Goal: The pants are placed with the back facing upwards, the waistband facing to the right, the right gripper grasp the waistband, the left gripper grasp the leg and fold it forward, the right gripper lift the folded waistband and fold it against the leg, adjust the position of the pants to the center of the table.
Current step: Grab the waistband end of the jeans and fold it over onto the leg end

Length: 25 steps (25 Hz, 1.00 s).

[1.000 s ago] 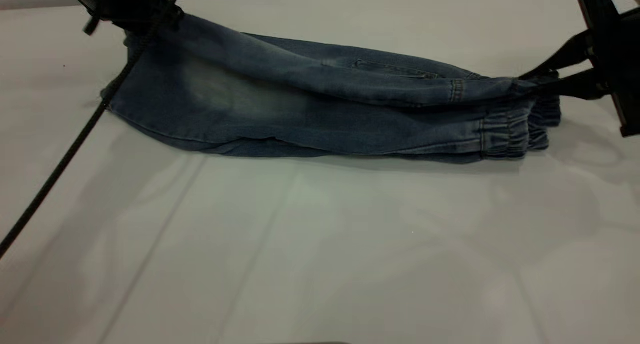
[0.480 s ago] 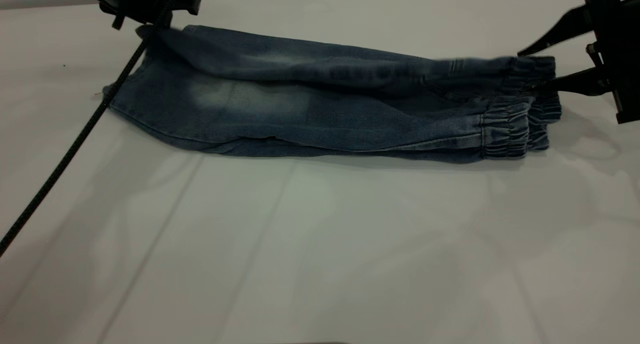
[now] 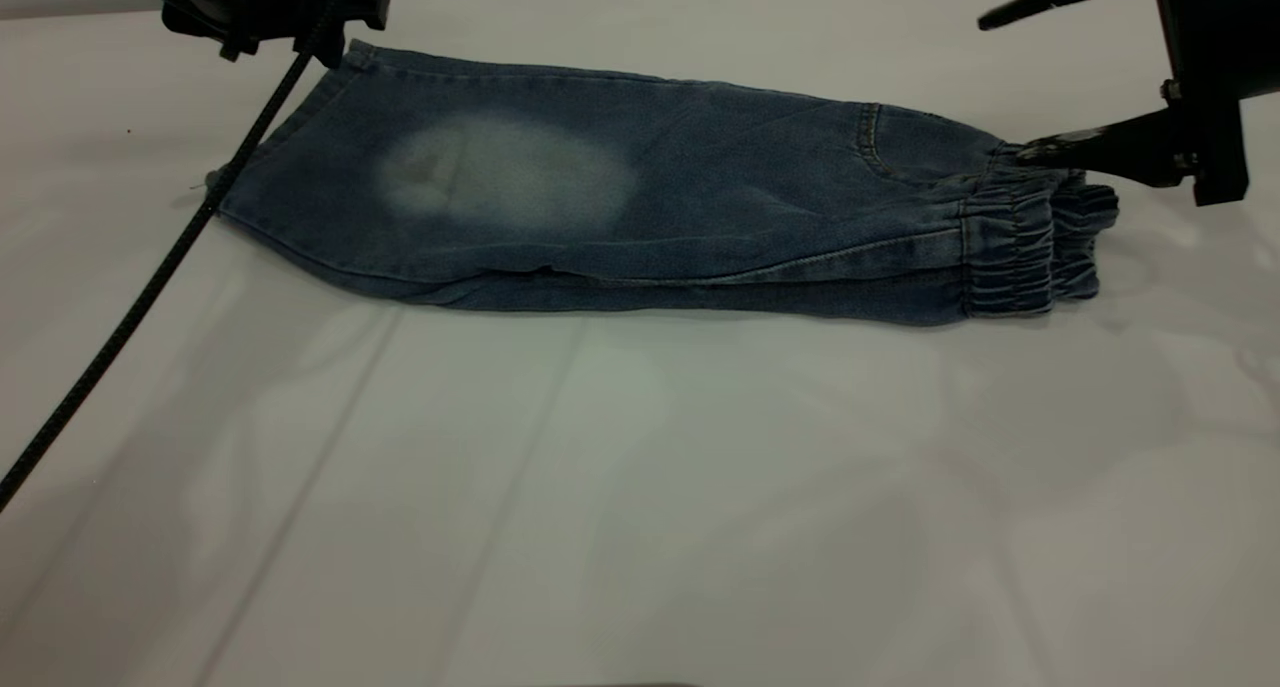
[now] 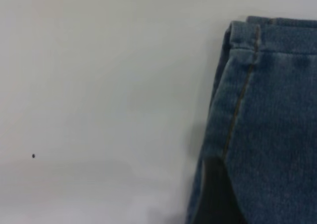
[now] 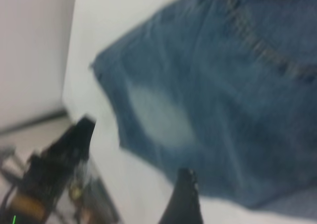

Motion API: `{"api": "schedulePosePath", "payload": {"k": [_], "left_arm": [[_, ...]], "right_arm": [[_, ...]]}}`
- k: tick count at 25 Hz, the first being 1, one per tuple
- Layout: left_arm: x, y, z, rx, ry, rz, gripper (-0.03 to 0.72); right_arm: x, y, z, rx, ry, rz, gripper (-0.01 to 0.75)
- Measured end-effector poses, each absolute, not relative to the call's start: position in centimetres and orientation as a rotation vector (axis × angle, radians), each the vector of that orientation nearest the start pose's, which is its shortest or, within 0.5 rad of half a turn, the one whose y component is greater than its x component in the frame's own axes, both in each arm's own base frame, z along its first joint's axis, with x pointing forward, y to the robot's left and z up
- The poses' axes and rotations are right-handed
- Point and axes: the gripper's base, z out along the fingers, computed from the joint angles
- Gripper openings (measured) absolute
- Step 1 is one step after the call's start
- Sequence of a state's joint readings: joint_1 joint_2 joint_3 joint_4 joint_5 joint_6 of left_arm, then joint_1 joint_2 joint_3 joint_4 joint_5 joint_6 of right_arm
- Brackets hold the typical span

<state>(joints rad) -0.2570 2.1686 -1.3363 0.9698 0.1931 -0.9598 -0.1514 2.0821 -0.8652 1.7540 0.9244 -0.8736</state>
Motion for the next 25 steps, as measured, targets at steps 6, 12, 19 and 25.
{"api": "schedulePosePath", "payload": {"k": [6,12,19,25], "left_arm": [[43.8,-10.0,11.3,0.250,2.401,0.081,0.444],[43.8,-10.0,11.3,0.252,2.400,0.079,0.444],[43.8,-10.1,11.3,0.256,2.399,0.077,0.444],[43.7,-10.3,11.3,0.259,2.398,0.075,0.444]], "right_arm": [[32.7,3.2,8.6,0.809,2.535,1.498,0.550],[31.8,4.8,6.4,0.775,2.767,1.197,0.570],[32.5,4.8,4.6,1.018,2.679,1.131,0.621],[32.9,4.6,3.9,1.118,2.612,1.135,0.618]]}}
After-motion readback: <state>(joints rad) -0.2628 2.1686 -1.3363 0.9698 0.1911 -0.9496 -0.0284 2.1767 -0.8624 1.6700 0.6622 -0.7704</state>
